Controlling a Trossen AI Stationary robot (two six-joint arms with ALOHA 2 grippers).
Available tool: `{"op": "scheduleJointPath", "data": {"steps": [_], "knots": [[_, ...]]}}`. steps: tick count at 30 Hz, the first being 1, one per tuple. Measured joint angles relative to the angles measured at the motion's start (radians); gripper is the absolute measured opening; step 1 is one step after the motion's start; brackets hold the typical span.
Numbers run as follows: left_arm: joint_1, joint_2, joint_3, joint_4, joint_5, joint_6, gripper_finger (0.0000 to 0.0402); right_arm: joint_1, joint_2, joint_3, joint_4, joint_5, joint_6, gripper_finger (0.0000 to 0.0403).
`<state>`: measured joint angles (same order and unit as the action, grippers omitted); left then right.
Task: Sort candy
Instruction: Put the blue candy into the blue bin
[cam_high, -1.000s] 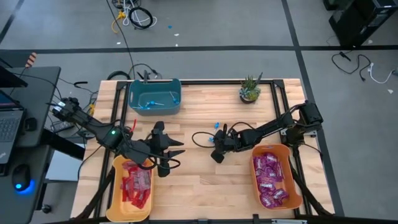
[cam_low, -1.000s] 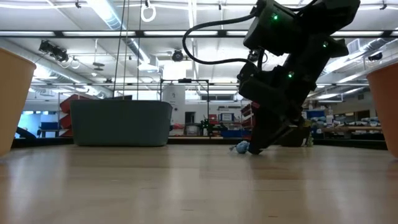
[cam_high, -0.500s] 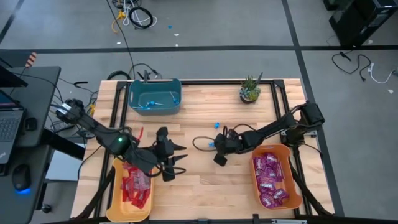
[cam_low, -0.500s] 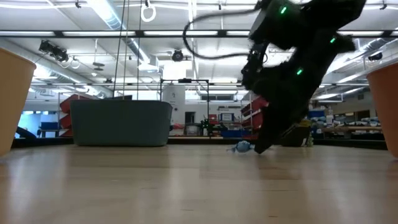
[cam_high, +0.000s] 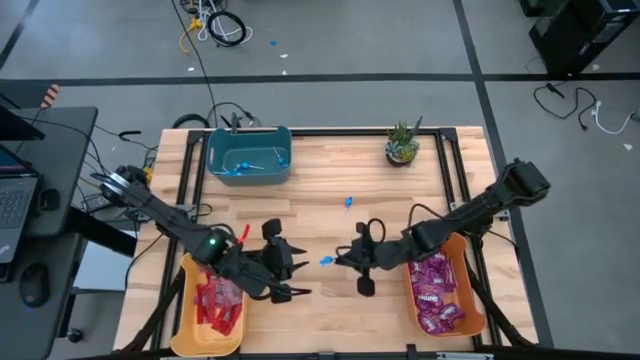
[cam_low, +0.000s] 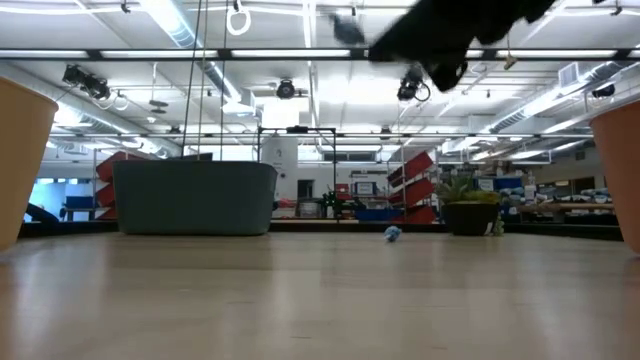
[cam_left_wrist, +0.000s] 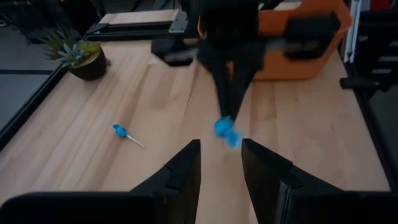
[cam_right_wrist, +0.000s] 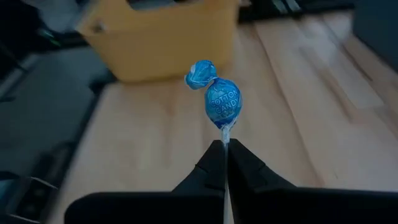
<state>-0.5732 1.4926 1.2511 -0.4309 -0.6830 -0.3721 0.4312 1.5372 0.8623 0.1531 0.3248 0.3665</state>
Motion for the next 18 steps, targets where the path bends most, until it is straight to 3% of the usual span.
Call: {"op": "scheduleJointPath", "data": {"steps": [18], "knots": [[0.0, 0.099, 0.0, 0.113, 0.079, -0.037, 0.0133, 0.026, -0.002, 0.002, 0.144, 0.002, -0.105, 0.0]]}}
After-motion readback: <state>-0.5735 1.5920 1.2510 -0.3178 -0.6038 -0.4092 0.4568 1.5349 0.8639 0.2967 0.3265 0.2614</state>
